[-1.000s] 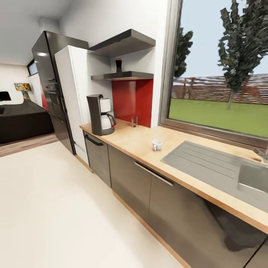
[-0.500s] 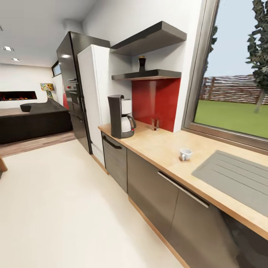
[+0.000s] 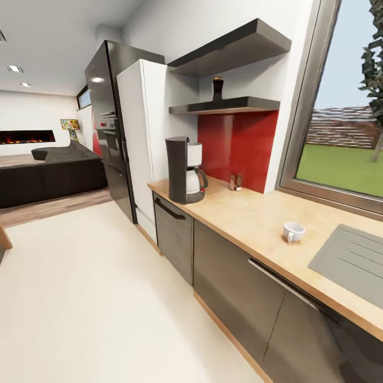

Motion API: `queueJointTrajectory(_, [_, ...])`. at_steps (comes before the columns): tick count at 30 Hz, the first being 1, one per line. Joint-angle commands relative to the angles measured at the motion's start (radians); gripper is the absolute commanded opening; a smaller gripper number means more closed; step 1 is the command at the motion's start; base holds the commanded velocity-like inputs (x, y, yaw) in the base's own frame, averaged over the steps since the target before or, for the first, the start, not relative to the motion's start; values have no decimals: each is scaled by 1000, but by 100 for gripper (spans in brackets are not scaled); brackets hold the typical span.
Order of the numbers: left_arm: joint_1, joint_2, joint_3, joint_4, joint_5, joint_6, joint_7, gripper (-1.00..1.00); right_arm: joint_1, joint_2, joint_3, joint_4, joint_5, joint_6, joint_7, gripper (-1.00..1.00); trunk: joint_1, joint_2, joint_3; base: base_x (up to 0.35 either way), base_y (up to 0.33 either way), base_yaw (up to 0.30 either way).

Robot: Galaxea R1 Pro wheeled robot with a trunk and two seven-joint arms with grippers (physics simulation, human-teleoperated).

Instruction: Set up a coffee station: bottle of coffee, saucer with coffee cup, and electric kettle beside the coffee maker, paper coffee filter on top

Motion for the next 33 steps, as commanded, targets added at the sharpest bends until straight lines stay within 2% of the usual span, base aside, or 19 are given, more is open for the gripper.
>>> queueJointTrajectory(1, [0,0,1,-1,0,-2,0,100,0,0,0,0,1,-1,-1,100,1,0,-1,256,223,97])
queueJointTrajectory(14, [1,0,1,-1,0,-3,0,100,0,1,0,0,2,-2,-3,100,1,0,-1,270,222,215])
queueJointTrajectory(33, [1,0,2,-1,0,-3,0,100,0,-9,0,0,1,-2,-2,100,1,0,-1,289,211,15])
